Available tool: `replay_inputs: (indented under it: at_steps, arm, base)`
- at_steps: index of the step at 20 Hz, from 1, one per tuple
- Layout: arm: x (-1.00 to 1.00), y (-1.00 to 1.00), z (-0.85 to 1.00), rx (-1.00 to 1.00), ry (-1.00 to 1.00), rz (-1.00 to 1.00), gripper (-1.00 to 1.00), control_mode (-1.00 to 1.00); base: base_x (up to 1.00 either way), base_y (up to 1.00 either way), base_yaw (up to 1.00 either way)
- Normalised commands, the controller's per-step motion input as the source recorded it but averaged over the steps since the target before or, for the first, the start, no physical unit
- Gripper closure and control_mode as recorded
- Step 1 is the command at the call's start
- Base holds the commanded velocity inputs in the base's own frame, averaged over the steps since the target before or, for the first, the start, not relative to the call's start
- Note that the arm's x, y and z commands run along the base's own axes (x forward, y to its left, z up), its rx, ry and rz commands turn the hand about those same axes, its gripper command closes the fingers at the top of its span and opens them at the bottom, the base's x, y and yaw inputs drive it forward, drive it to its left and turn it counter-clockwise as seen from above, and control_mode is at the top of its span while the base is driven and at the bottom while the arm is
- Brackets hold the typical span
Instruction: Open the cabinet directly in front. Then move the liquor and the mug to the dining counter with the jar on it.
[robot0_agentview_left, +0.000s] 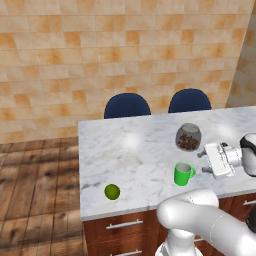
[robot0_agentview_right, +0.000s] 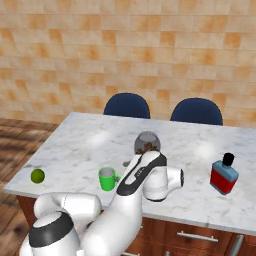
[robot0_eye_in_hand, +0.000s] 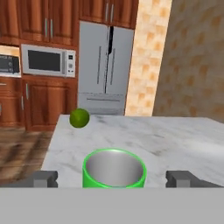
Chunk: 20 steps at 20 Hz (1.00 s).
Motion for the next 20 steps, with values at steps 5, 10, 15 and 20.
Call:
replay_inputs:
  at_steps: [5,10,15,20]
  arm:
    - [-0.22,0.13,0.41,0.0,0.0,-0.07,-1.0,-1.0]
    - [-0.26,0.16,0.37,0.0,0.0,-0.07,-1.0,-1.0]
    - [-0.34,0.14,0.3,0.0,0.0,-0.04,-1.0,-1.0]
    - [-0.34,0.17,0.26,0.0,0.0,-0.02,-1.0,-1.0]
  base:
    - [0.0,0.0,0.0]
    - [0.0,0.0,0.0]
    - [0.0,0.0,0.0]
    - [0.0,0.0,0.0]
